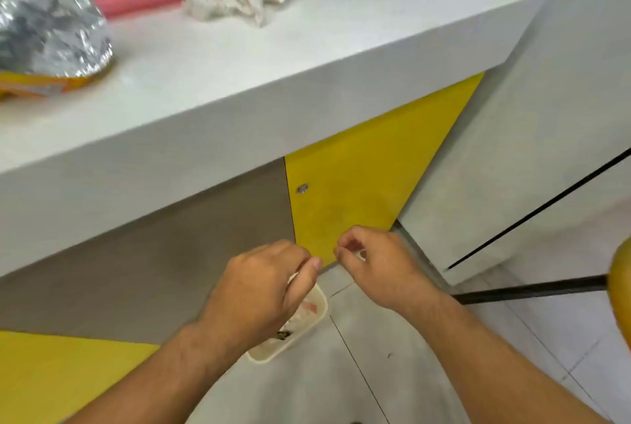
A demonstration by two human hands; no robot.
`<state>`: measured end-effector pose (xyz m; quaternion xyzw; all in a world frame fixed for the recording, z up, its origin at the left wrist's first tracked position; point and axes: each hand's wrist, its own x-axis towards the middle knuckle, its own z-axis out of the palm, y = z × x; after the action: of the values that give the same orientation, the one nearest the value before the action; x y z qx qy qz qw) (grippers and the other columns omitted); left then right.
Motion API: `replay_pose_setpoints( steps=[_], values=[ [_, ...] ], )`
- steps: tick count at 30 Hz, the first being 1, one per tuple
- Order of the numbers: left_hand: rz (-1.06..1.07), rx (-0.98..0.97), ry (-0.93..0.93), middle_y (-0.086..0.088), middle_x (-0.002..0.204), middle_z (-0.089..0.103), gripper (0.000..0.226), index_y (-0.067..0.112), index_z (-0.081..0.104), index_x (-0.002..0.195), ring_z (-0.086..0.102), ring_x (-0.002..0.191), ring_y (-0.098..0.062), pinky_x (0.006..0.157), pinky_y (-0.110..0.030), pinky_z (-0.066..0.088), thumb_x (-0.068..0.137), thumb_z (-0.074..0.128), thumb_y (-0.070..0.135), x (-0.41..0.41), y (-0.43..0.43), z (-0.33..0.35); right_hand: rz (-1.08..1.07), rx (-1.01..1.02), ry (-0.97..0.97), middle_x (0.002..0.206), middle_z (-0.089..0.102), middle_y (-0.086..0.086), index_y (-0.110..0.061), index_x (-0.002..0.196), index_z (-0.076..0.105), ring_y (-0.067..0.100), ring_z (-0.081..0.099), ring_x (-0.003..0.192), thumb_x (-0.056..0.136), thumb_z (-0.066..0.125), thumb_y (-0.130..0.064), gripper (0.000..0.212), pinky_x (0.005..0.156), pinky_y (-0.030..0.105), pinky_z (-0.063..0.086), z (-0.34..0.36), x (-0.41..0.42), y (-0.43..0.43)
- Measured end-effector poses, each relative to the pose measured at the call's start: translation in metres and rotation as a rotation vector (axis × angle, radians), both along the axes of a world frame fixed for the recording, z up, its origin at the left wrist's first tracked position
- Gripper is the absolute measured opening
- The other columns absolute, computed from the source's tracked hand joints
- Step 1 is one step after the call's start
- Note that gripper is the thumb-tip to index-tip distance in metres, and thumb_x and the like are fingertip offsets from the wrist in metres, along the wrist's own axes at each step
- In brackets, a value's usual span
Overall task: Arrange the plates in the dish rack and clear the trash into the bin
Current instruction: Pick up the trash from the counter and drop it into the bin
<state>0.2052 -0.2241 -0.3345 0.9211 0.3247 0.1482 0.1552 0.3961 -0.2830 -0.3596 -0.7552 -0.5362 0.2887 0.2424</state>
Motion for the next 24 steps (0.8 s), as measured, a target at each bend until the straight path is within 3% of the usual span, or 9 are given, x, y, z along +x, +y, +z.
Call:
replay_pose_setpoints(
  steps=[2,5,10,18,24],
  values=[
    [-0.035,0.045,-0.056,0.012,0.071,0.057,0.035,0.028,0.06,0.08,0.053,0.063,-0.007,0.054,-0.027,0.044,0.096,0.036,0.047,0.009,-0.002,0.055,-0.013,0.059,0.015,0.089,0.065,-0.009,-0.023,0.091,0.066,0.006,0.06,0.086,0.092,0.059,-0.03,0.01,0.071,0.013,0.046,0.046,0.003,-0.003],
    [-0.013,0.091,-0.113,0.01,0.073,0.059,0.039,0.025,0.061,0.081,0.055,0.068,-0.01,0.059,-0.033,0.046,0.096,0.033,0.05,0.022,0.003,0.136,-0.026,0.167,0.016,0.083,0.066,-0.009,-0.023,0.083,0.065,0.007,0.06,0.08,0.09,0.062,-0.028,0.01,0.074,0.031,0.051,0.115,0.014,-0.003],
    [0.086,0.124,-0.26,0.013,0.076,0.06,0.039,0.026,0.061,0.083,0.054,0.071,-0.006,0.065,-0.031,0.046,0.093,0.034,0.052,0.029,0.011,0.224,0.005,0.305,-0.059,0.077,0.065,-0.011,-0.028,0.078,0.063,0.006,0.059,0.075,0.087,0.064,-0.026,0.009,0.068,0.026,0.048,0.206,0.03,0.001],
    [0.196,0.1,-0.337,0.022,0.079,0.058,0.033,0.034,0.061,0.086,0.056,0.073,-0.004,0.065,-0.025,0.045,0.089,0.034,0.054,0.016,0.041,0.277,0.044,0.345,-0.065,0.081,0.066,-0.011,-0.023,0.087,0.065,0.004,0.06,0.079,0.091,0.06,-0.025,0.007,0.069,0.019,0.047,0.283,0.041,0.04],
    [0.23,0.134,-0.347,0.019,0.082,0.06,0.017,0.029,0.065,0.09,0.057,0.075,-0.003,0.067,-0.024,0.046,0.094,0.049,0.037,0.018,0.097,0.293,0.012,0.341,-0.126,0.088,0.065,-0.013,-0.024,0.097,0.065,0.005,0.06,0.083,0.093,0.057,-0.028,0.01,0.075,0.02,0.05,0.293,0.043,0.089]
  ],
)
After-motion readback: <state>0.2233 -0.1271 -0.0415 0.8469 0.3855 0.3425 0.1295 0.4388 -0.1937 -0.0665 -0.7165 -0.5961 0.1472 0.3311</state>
